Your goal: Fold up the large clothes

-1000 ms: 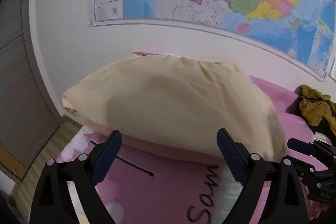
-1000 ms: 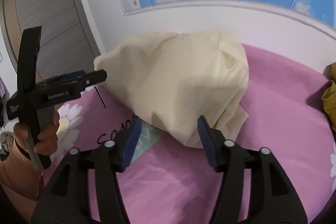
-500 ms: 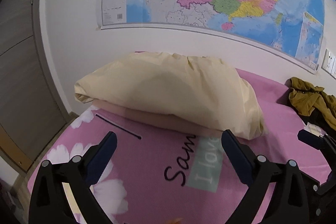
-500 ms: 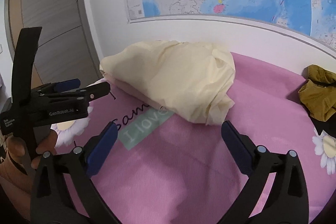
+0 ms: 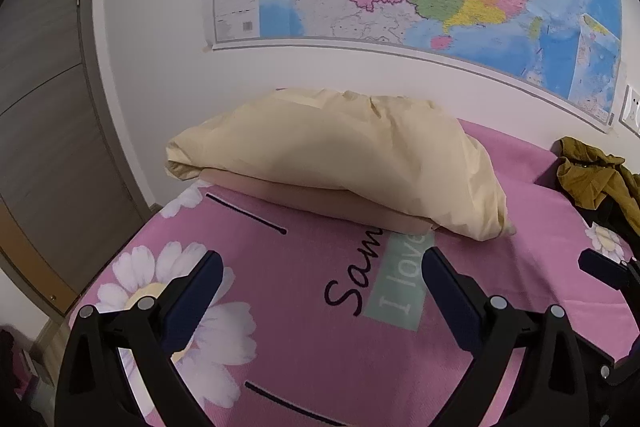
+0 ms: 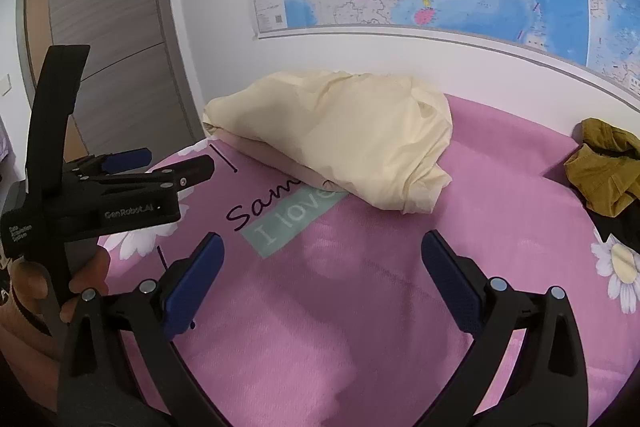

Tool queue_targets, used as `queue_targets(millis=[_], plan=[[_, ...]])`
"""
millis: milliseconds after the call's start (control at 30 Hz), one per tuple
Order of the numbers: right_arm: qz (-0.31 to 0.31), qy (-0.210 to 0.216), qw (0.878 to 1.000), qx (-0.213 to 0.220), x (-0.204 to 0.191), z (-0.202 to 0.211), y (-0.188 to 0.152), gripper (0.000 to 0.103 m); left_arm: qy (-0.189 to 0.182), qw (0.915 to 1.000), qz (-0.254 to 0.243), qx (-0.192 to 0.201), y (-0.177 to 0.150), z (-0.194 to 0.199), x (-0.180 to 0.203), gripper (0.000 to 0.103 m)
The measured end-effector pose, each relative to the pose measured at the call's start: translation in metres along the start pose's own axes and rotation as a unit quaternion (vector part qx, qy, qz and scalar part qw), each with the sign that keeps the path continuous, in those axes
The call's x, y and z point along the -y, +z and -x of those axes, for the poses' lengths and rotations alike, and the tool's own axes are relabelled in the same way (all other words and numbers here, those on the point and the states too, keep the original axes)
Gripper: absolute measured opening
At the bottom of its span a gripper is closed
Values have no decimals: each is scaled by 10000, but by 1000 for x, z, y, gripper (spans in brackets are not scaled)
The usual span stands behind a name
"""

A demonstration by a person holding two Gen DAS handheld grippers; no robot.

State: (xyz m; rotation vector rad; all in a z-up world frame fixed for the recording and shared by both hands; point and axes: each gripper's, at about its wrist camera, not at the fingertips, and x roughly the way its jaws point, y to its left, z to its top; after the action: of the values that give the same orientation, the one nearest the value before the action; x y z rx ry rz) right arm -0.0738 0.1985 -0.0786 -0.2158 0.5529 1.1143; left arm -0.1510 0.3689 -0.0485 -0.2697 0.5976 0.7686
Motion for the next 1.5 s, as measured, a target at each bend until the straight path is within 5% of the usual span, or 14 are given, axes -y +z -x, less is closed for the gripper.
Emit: queue_targets(millis=[1500], plan=[[-38, 200, 9998, -31, -6, 8, -4, 97, -37, 9999, -148, 59, -7, 13, 1, 96]])
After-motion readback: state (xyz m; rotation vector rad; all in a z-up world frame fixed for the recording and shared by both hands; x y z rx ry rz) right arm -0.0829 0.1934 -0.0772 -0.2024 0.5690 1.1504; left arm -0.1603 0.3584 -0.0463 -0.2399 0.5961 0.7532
